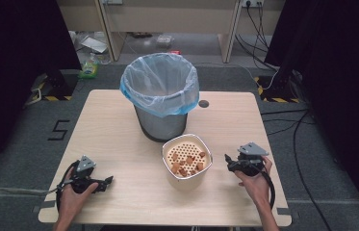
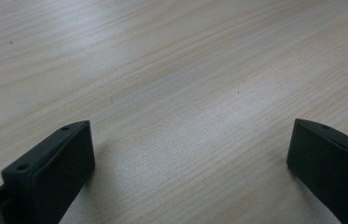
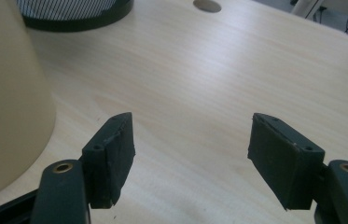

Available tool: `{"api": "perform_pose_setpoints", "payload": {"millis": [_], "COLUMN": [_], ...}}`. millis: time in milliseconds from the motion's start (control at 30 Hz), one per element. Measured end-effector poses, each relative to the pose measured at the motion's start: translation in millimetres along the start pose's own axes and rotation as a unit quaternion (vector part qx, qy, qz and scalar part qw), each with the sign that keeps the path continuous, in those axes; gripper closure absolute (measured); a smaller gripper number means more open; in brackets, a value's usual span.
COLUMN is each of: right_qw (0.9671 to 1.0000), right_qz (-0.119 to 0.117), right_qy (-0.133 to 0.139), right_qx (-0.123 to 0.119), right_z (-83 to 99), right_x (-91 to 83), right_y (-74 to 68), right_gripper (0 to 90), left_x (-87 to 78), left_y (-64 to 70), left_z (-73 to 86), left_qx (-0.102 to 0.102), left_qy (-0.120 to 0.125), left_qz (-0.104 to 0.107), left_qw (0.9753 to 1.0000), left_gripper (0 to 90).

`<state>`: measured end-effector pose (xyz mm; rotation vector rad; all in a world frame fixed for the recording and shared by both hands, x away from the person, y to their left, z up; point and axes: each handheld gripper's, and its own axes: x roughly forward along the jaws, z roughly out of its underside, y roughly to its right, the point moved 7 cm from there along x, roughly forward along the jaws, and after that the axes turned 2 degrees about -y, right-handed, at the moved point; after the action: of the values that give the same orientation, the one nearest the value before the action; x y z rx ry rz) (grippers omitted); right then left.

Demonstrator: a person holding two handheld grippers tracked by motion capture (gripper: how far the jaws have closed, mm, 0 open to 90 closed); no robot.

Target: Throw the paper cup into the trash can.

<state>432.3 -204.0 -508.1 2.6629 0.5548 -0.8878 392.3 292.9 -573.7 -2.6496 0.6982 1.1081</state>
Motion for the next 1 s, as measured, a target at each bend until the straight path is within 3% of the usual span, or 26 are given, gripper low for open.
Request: {"api": "perform_pose_setpoints", "payload": {"millis": [267, 567, 767, 800, 1000], "right_qw": [0.9992, 0.9962, 0.996, 0.9958, 0.996], "right_qz": [-0.021, -0.047, -0.06, -0.066, -0.066], "right_qy": [-0.034, -0.072, -0.064, -0.054, -0.053], "right_qx": [-0.006, -0.016, 0.018, 0.032, 0.03], "right_z": [22.6, 44.9, 50.6, 52.0, 51.7], "right_x": [6.3, 12.1, 15.1, 17.1, 17.9], "right_y": [-16.6, -30.2, -32.7, -32.4, -31.7], "right_gripper": [29.6, 27.2, 25.5, 23.2, 22.3], "left_x": [-0.1, -0.2, -0.3, -0.3, -0.4], "left_y": [0.1, 0.2, 0.2, 0.3, 0.3], "left_z": [0.1, 0.3, 0.4, 0.5, 0.6], "left_qx": [0.0, 0.0, 0.0, 0.0, 0.0], "left_qy": [0.0, -0.001, -0.001, -0.001, -0.001], "left_qz": [0.001, 0.001, 0.001, 0.001, 0.001], "left_qw": [1.0, 1.0, 1.0, 1.0, 1.0], "left_gripper": [0.1, 0.0, 0.0, 0.1, 0.1]}}
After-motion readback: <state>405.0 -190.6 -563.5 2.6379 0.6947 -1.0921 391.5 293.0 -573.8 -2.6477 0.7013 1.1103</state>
